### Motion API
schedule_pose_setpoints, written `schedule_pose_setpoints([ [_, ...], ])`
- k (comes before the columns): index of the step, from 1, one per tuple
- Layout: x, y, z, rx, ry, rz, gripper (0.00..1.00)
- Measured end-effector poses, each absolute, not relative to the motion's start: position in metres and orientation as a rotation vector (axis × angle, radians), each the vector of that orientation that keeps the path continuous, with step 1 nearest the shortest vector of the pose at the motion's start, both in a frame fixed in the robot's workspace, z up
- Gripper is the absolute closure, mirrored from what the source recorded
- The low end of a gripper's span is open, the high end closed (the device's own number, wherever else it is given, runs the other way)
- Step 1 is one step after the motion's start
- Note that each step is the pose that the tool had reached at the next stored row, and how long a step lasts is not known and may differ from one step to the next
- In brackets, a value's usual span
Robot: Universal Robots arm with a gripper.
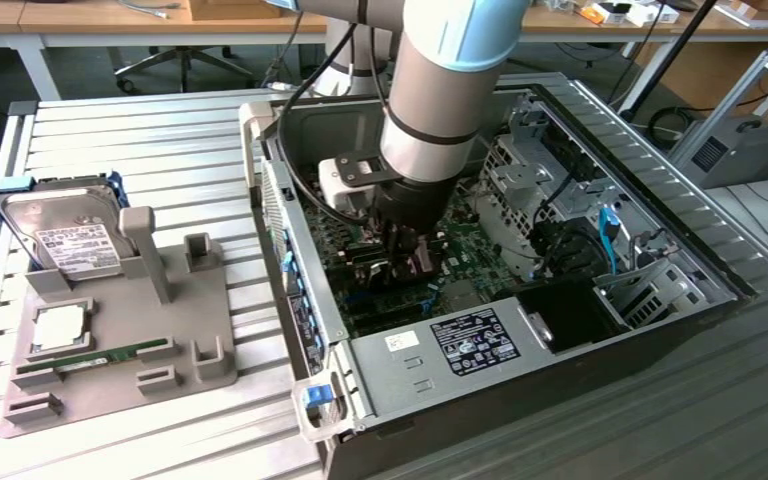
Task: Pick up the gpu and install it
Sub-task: 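Insert the gpu into the slot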
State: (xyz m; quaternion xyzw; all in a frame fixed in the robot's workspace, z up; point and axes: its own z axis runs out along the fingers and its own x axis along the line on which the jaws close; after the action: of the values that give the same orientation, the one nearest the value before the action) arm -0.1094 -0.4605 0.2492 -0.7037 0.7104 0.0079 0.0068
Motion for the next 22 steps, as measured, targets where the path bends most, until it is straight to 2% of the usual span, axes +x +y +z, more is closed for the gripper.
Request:
schedule_pose_setpoints([
  [14, -0.1102, -0.4605, 0.2491, -2.201, 2.223, 0.026, 0.73],
  [15, -0.1101, -0.4605, 0.2491, -2.201, 2.223, 0.025, 0.72],
  [16, -0.1101, -0.4605, 0.2492, -2.201, 2.223, 0.025, 0.65],
  [22, -0.1100, -0.4604, 0.2563, -2.201, 2.223, 0.025, 0.65],
])
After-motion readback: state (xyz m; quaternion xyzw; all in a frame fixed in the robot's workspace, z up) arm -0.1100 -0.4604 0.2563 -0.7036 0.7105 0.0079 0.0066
